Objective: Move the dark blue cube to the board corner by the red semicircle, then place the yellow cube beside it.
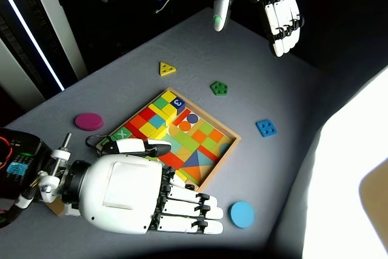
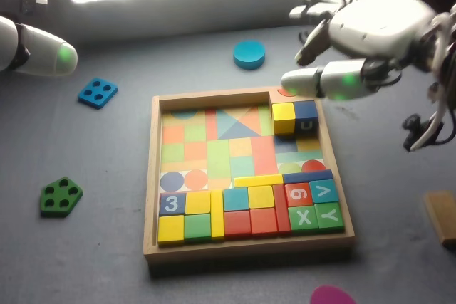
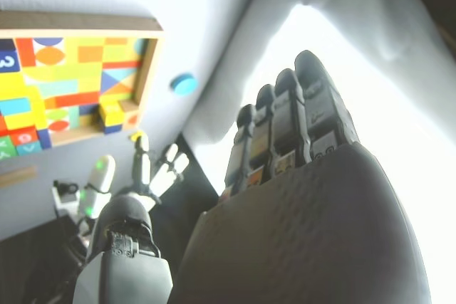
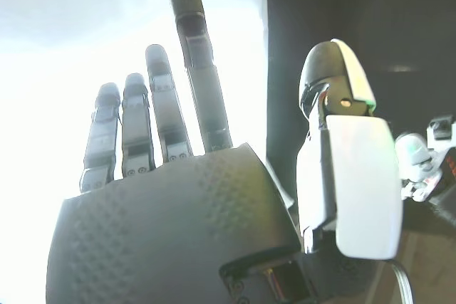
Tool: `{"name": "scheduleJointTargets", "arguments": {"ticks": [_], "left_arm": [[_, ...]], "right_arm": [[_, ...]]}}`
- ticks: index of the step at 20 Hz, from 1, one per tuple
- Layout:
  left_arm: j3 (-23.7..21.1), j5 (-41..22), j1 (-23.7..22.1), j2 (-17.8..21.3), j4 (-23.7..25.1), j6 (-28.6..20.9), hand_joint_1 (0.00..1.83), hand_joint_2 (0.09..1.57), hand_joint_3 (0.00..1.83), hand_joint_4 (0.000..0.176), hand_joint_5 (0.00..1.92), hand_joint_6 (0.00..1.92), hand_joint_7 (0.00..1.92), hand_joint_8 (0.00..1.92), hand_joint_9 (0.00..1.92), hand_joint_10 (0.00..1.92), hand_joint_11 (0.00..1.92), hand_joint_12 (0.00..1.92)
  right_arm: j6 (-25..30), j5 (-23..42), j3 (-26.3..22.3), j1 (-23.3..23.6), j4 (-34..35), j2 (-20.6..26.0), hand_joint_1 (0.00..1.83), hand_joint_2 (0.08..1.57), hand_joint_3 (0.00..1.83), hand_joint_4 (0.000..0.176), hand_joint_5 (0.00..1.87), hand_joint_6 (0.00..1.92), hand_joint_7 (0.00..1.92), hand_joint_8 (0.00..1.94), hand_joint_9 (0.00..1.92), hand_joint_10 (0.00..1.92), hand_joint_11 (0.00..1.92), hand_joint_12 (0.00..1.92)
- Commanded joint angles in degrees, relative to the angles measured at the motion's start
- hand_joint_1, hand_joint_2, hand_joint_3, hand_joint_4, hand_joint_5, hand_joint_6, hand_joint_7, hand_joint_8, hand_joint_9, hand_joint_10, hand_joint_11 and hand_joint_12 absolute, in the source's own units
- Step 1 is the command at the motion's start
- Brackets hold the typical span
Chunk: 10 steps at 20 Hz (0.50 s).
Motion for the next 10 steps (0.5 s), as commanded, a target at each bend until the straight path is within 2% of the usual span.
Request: {"name": "scheduleJointTargets", "arguments": {"ticks": [1,4,7,8,9,10], "left_arm": [[0.17,-4.86,-0.47,0.12,1.93,0.11,0.0,1.05,0.0,0.0,0.06,0.0,0.1,0.0,0.09,0.0,0.0,0.36],[0.17,-4.85,-0.48,0.12,1.93,0.11,0.0,1.06,0.0,0.0,0.05,0.0,0.09,0.0,0.08,0.01,0.0,0.31],[0.17,-4.8,-0.51,0.12,1.93,0.22,0.0,1.06,0.0,0.0,0.06,0.0,0.11,0.01,0.1,0.01,0.0,0.37],[0.17,-4.78,-0.54,0.12,1.93,0.24,0.0,1.07,0.0,0.0,0.16,0.01,0.21,0.0,0.19,0.02,0.0,0.61],[0.17,-4.73,-0.56,0.12,1.93,0.34,0.0,1.07,0.0,0.0,0.16,0.01,0.21,0.0,0.19,0.02,0.0,0.61],[0.17,-4.53,-0.58,0.12,1.93,0.48,0.0,1.13,0.0,0.0,0.49,0.05,0.69,0.06,0.7,0.15,0.2,1.24]], "right_arm": [[0.44,6.95,-1.07,1.0,-0.23,1.24,0.0,1.15,0.0,0.0,0.85,0.0,0.21,0.0,0.02,0.0,0.0,0.0],[0.73,7.05,-6.05,1.59,-0.24,5.72,0.0,1.15,0.0,0.0,0.86,0.01,0.22,0.01,0.03,0.01,0.0,0.0],[0.74,5.35,-11.71,3.64,-0.26,10.94,0.0,1.15,0.0,0.0,0.86,0.0,0.23,0.01,0.05,0.01,0.0,0.0],[0.74,3.9,-13.44,4.35,-0.26,12.61,0.0,1.16,0.0,0.0,0.84,0.0,0.4,0.0,0.22,0.03,0.0,0.41],[0.73,2.72,-15.45,4.78,-0.27,14.67,0.0,1.16,0.0,0.0,0.84,0.0,0.4,0.0,0.22,0.03,0.0,0.41],[0.13,2.03,-17.25,5.11,-0.29,16.4,0.03,1.15,0.0,0.0,0.86,0.01,0.86,0.06,0.71,0.32,0.09,1.49]]}}
